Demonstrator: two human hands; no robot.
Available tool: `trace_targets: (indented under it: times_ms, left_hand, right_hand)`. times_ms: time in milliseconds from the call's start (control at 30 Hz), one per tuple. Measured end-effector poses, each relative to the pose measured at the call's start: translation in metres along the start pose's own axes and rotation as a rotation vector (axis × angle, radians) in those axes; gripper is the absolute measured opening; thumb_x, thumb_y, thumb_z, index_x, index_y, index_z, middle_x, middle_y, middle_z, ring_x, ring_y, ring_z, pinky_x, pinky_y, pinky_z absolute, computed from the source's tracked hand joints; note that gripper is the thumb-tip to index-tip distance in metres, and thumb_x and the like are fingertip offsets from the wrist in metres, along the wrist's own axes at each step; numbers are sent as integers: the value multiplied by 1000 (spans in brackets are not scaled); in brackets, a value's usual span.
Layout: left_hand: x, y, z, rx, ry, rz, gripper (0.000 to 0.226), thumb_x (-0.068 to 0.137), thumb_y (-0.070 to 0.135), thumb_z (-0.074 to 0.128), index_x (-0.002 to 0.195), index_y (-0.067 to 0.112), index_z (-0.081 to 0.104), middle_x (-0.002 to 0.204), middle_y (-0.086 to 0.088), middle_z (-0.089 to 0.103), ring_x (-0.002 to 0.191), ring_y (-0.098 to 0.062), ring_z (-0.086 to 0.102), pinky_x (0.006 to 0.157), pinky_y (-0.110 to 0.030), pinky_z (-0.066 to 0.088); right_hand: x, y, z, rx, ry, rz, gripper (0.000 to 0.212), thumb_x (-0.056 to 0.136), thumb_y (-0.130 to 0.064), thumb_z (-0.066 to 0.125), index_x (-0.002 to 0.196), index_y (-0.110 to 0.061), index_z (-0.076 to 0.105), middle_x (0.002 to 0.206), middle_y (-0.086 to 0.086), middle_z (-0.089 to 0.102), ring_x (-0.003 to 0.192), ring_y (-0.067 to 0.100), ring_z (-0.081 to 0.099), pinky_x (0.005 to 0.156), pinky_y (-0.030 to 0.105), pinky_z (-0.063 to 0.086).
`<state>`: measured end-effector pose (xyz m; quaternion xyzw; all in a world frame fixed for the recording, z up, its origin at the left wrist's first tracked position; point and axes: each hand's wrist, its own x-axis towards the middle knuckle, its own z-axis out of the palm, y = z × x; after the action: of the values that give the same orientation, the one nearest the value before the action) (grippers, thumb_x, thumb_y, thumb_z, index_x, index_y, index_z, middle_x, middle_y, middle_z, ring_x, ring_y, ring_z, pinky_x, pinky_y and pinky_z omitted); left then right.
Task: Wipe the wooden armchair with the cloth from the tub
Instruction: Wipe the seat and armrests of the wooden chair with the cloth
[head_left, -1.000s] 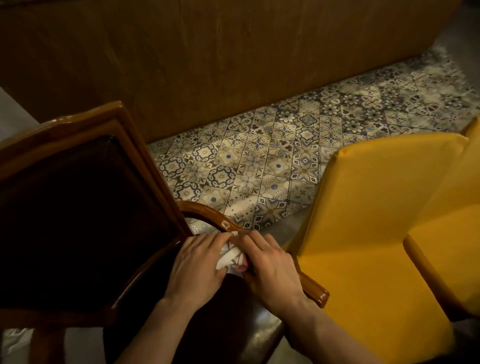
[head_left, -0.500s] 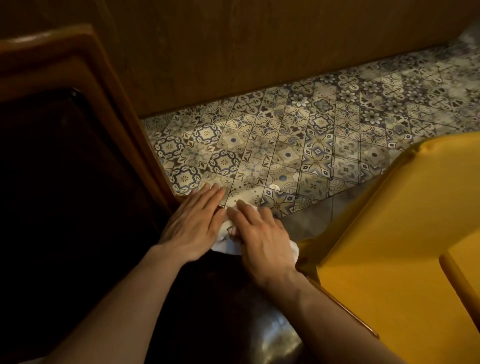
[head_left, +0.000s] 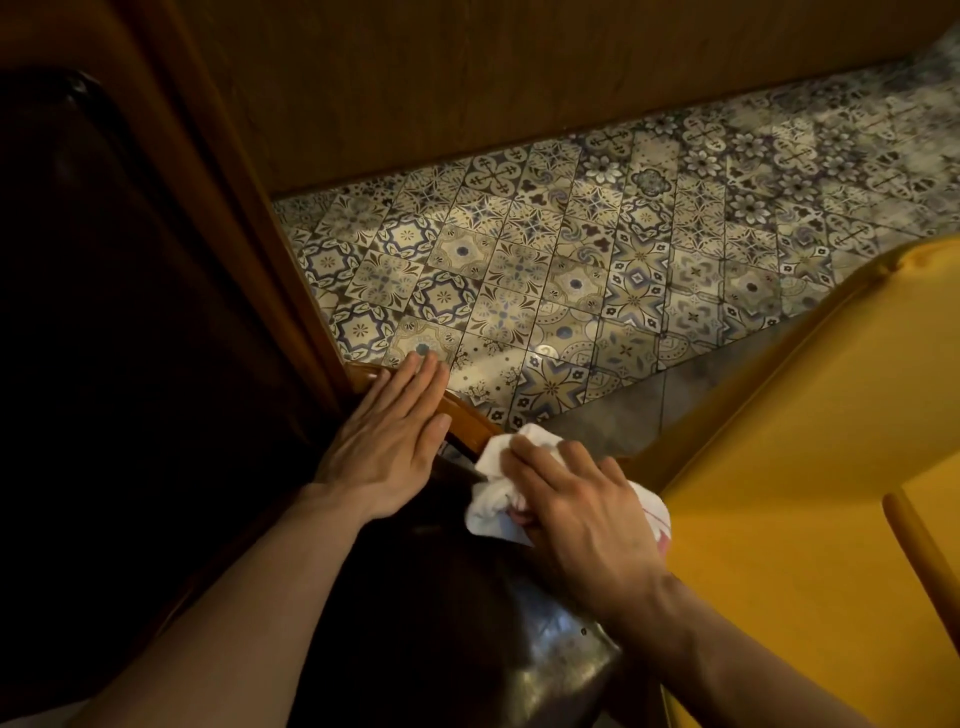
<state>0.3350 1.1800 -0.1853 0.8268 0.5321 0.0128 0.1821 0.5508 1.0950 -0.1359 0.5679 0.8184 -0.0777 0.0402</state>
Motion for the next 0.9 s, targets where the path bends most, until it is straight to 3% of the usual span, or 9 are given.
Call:
trace_targets:
  times_ms: [100,333,467,667,900]
  left_hand:
    - [-1,2,1,-23,-4,-6,66,97,49,-6,158,24,-12,166,8,-21,152,-7,-25,126,-35,-10]
    - [-2,2,6,-33,28,-3,66,98,47,-6,159,22,-11,167,5,-21,152,-8,-25,126,-38,-9]
    - [-2,2,8,-43,45,2,60,104,43,-4,160,22,-9,168,6,-18,153,-8,-23,127,-38,-6]
    - [1,1,9,-78,74,19,69,98,45,-1,161,18,4,168,6,-5,155,-10,-12,127,-35,-5]
    - [2,-6,7,-60,41,23,60,104,42,7,160,22,-1,167,11,-10,153,-5,-17,125,-29,-10]
  right_hand:
    - [-12,7,-4,-15,-25,6,55,84,-33,74,136,-19,60,143,-4,57,100,28,59,69,42,50]
    - [-2,-10,-3,20,-48,103,58,84,-27,73,140,-17,57,150,-2,51,112,30,54,83,45,50]
    - [4,-11,-2,25,-28,102,56,81,-27,76,135,-17,61,145,-1,55,106,30,56,77,44,51]
    - [49,-25,-2,43,36,55,41,92,-31,58,133,-23,58,145,-7,50,113,28,48,82,43,42]
    - [58,-30,4,76,51,80,47,96,-33,52,142,-23,47,153,-6,41,118,29,44,86,46,39]
